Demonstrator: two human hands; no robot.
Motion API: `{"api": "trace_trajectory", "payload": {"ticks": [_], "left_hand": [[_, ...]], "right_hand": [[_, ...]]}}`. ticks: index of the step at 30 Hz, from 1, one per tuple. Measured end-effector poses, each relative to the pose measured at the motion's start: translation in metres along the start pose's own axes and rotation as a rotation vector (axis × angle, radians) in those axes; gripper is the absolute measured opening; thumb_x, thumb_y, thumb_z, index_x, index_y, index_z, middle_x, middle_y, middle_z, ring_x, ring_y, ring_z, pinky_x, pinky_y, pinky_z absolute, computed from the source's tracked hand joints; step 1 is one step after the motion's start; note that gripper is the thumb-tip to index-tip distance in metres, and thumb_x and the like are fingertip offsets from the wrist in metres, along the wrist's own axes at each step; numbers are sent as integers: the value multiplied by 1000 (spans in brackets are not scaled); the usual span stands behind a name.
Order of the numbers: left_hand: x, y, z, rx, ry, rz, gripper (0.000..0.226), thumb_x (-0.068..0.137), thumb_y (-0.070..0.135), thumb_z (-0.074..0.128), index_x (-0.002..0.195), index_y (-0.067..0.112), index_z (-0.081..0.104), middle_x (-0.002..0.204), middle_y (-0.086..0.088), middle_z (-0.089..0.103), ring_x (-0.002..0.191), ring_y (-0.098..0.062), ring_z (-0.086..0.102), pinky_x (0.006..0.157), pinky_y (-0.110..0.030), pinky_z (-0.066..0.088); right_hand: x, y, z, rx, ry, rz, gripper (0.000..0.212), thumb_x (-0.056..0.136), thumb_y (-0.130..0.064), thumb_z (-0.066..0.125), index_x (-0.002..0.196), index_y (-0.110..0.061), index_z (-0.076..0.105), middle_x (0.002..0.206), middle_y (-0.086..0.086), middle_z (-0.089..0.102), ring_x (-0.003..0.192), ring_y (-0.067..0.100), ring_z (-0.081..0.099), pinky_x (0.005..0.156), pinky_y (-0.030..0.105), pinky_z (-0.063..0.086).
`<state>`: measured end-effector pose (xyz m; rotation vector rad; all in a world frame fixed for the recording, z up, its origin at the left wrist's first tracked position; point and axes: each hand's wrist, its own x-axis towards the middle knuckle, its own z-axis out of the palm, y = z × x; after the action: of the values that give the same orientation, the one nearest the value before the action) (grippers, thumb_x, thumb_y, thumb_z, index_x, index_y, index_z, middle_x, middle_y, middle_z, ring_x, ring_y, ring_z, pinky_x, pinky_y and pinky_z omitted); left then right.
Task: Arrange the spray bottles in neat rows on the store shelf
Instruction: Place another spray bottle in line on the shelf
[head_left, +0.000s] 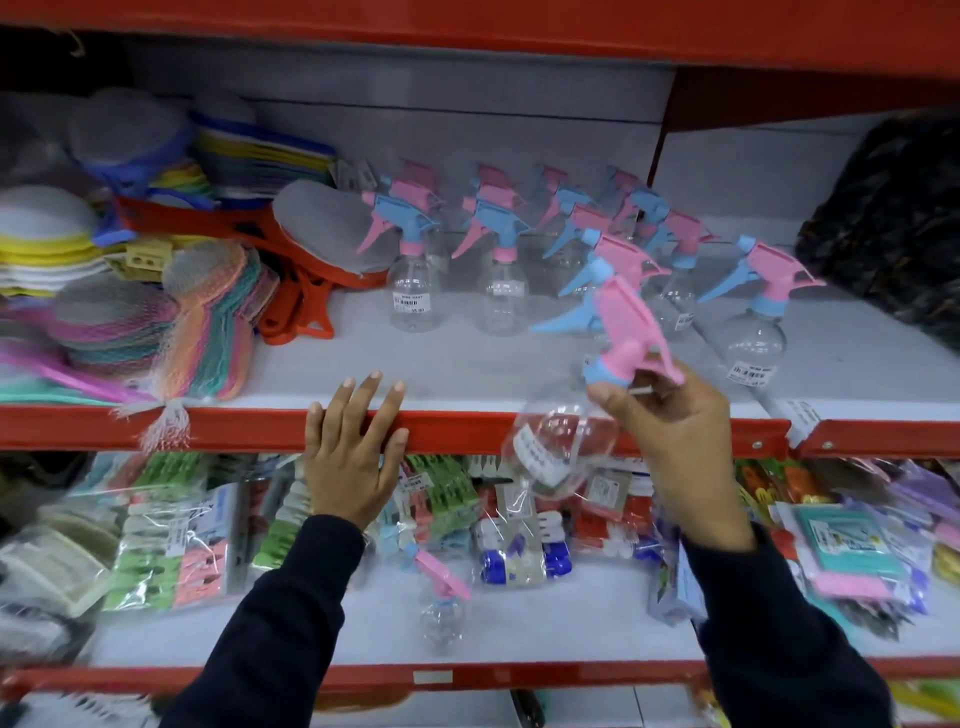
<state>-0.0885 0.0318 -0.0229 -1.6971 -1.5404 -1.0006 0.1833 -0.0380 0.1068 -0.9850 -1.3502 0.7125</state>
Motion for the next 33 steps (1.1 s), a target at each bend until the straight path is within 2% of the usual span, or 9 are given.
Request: {"api": "trace_trajectory", "payload": {"ticks": [3,7,9,14,17,22,24,27,33], "left_hand": [[0,-1,-1,0,-13,9,43,99,42,28,139,28,39,142,-1,43,135,-20,31,116,-36,5],[0,-1,-1,-4,-6,13,44,99,42,28,139,28,39,141,-1,44,135,-20,30,116,-37,5],[1,-1,-1,-3,-1,17,43,99,42,28,138,28,40,141,-1,44,135,-20,31,116,-37,5],[0,-1,-1,-1,-3,19,43,98,42,29,138,29,39,141,1,42,136,-18,29,116,-35,5],[0,-1,-2,-7,-15,14,44,98,42,30,139,30,39,140,1,45,136,-18,29,116,-35,6],[0,-2,-2,-13,-16,16,43,97,41,32,138,29,40,141,1,44,137,-17,27,117,-35,6],[0,-1,-2,-9,-23,18,43,97,41,32,138,29,40,140,1,45,137,-18,28,117,-36,6],[0,-1,-2,-11,-42,15,43,97,41,32,137,29,41,139,0,48,136,-19,29,116,-35,6],[0,-1,-6,-26,-79,6,43,98,42,28,137,28,41,138,-1,48,134,-20,32,116,-36,6]], "right_hand": [[30,-15,15,-59,101,-91,37,69,-35,77,100,-16,68,93,11,71,84,26,65,77,35,54],[62,-7,44,-125,195,-144,27,71,-29,77,89,-12,66,77,7,65,67,11,55,62,19,46],[75,5,60,-164,205,-130,23,71,-27,78,83,-15,62,73,2,61,64,12,53,59,15,43],[94,35,92,-264,246,-115,32,71,-30,78,91,-9,64,85,10,66,73,23,59,65,28,46],[96,42,103,-326,270,-143,33,72,-26,77,94,-6,64,86,12,65,70,20,54,65,26,42],[97,44,111,-368,277,-185,34,74,-22,76,99,-2,65,99,16,59,68,15,53,64,13,35],[97,44,110,-402,284,-181,32,74,-25,76,96,-4,66,98,15,61,68,14,54,63,17,38],[97,42,109,-469,300,-160,29,75,-31,74,92,-8,67,97,10,66,75,18,62,66,30,48],[95,39,103,-491,276,-112,26,77,-32,70,97,-16,68,97,5,73,91,20,66,73,35,52]]}}
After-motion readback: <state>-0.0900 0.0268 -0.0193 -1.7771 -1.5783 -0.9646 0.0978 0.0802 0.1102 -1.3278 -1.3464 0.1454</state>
